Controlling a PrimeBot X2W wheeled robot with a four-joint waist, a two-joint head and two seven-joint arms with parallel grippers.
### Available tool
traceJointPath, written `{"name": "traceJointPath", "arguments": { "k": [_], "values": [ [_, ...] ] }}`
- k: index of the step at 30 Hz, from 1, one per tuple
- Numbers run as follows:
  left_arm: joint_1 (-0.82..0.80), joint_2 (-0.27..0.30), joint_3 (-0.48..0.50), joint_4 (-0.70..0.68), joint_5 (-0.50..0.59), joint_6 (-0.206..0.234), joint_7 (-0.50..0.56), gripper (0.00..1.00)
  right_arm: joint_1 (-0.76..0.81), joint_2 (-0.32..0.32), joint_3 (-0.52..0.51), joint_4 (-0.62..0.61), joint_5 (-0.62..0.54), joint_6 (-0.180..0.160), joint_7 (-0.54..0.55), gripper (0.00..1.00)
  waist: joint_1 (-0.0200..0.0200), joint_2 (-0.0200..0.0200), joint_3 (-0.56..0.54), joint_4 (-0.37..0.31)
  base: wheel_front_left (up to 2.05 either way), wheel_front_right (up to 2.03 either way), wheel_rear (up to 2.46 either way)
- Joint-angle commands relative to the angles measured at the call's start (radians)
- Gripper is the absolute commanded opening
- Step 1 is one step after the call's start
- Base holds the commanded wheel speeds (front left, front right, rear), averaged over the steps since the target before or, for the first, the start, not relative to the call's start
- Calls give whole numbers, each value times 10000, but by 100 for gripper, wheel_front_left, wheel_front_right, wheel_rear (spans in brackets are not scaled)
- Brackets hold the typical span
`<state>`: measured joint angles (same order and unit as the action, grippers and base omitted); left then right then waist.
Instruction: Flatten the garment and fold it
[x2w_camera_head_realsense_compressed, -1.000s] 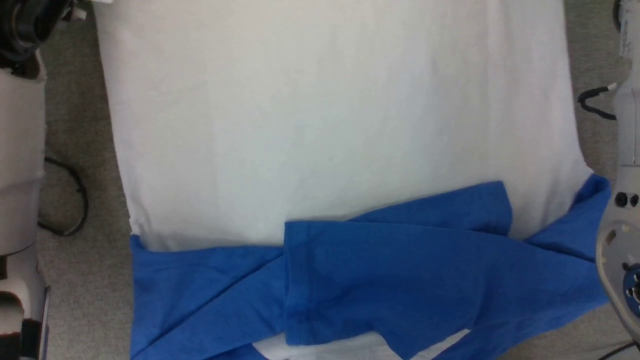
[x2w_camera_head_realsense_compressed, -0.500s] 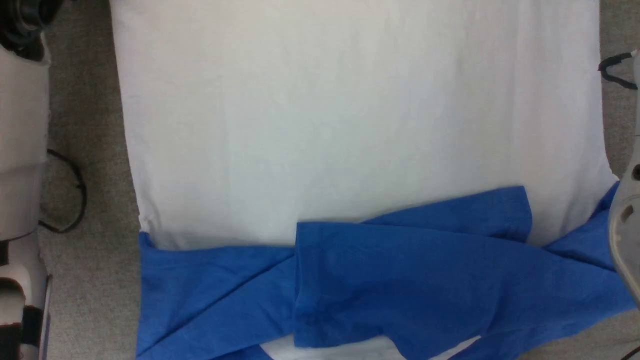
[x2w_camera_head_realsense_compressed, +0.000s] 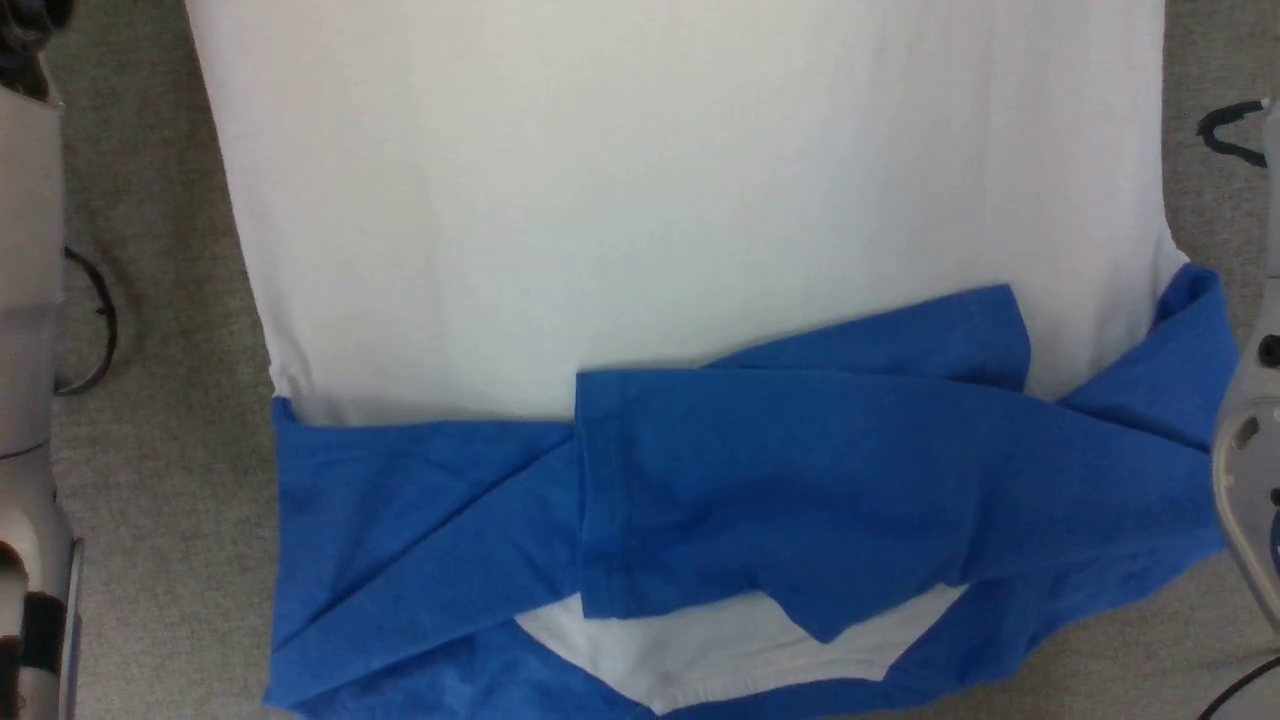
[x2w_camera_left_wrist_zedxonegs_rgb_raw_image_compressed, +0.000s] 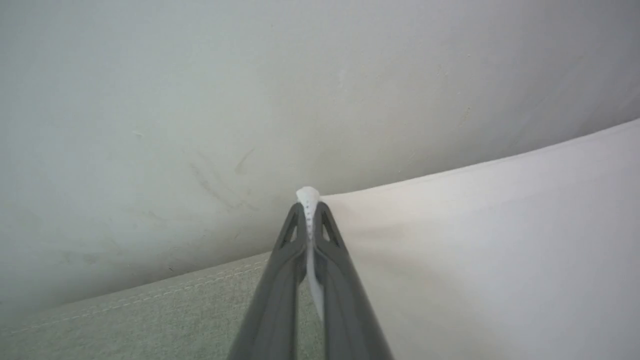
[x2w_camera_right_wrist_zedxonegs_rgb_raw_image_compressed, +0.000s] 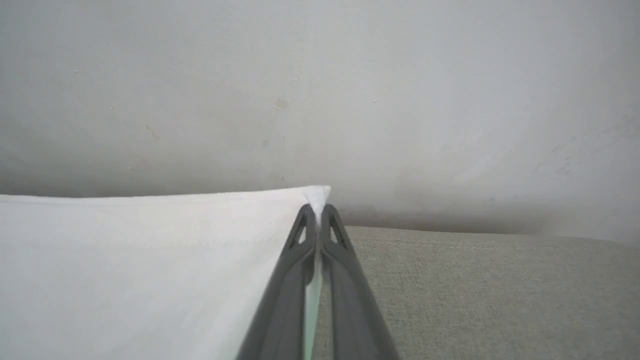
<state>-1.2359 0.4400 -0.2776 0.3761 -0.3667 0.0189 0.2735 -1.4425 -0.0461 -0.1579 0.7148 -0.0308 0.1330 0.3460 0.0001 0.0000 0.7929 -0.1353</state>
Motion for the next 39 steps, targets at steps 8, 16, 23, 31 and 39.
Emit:
{"name": "traceJointPath", "arguments": {
  "k": [8,16,23,31,39],
  "values": [
    [884,8,154,170,-275,-278,-1432,0,1299,-349,1460,-367,1332,-23,-1427,0,-1,0,-1500,215,0,0,0],
    [3425,-85,28,-637,-692,-375,-2150,0,4165,-1511,3010,-2192,3151,-23,-2037,0,-1,0,-3407,591,0,0,0],
    [6555,-39,-213,-2022,-1280,-462,-2231,0,7464,-2319,3206,-4372,3717,-23,-2088,0,-1,0,-4919,863,0,0,0],
    [9859,28,-176,-3298,-2389,-311,-1873,0,11188,-2252,2174,-6538,4075,-23,-1195,0,-1,0,-5820,1151,0,0,0],
    [12032,-108,-474,-3934,-3215,-312,-1493,0,13869,-1692,1163,-8117,3527,-23,160,0,-1,0,-6189,1273,0,0,0]
  ]
}}
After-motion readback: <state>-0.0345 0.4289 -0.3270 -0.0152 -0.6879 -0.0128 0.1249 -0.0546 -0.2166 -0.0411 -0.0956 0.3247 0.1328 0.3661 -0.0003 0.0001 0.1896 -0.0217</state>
